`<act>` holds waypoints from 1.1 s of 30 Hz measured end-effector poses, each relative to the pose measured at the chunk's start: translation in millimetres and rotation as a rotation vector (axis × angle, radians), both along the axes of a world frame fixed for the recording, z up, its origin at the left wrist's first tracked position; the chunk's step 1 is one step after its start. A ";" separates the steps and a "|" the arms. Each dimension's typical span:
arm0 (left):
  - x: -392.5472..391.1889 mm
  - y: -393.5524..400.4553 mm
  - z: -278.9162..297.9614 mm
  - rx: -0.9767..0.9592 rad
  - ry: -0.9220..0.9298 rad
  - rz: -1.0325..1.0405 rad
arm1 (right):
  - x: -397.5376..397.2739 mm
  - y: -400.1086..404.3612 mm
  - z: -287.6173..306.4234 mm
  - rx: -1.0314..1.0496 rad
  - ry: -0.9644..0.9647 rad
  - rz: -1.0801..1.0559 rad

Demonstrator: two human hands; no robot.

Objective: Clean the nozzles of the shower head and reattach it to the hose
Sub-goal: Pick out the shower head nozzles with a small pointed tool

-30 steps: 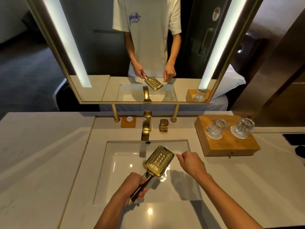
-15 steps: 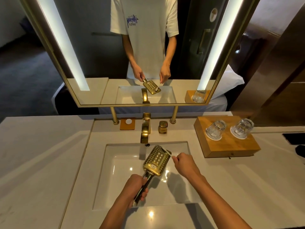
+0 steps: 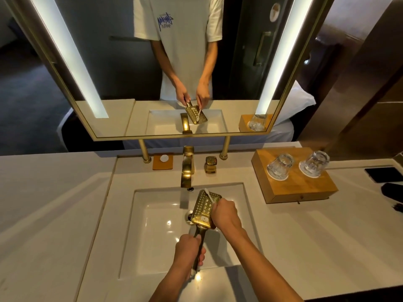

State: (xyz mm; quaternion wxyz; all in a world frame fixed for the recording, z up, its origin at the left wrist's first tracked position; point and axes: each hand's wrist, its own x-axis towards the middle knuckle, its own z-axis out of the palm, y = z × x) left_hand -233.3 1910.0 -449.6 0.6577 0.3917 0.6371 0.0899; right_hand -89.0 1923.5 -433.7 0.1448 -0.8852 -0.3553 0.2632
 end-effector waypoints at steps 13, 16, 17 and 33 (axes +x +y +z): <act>-4.0 4.0 0.1 0.007 -0.025 0.018 | -3.9 2.5 -5.0 0.033 -0.033 0.032; -7.0 3.8 -1.0 0.000 -0.010 0.009 | 14.8 -5.4 -4.1 0.006 -0.075 -0.022; -6.9 3.1 -1.4 -0.006 -0.006 0.006 | 19.2 -6.2 -5.0 -0.005 -0.081 -0.034; -12.2 1.8 0.2 -0.039 0.024 0.012 | -2.7 -5.7 -3.4 -0.002 -0.004 0.099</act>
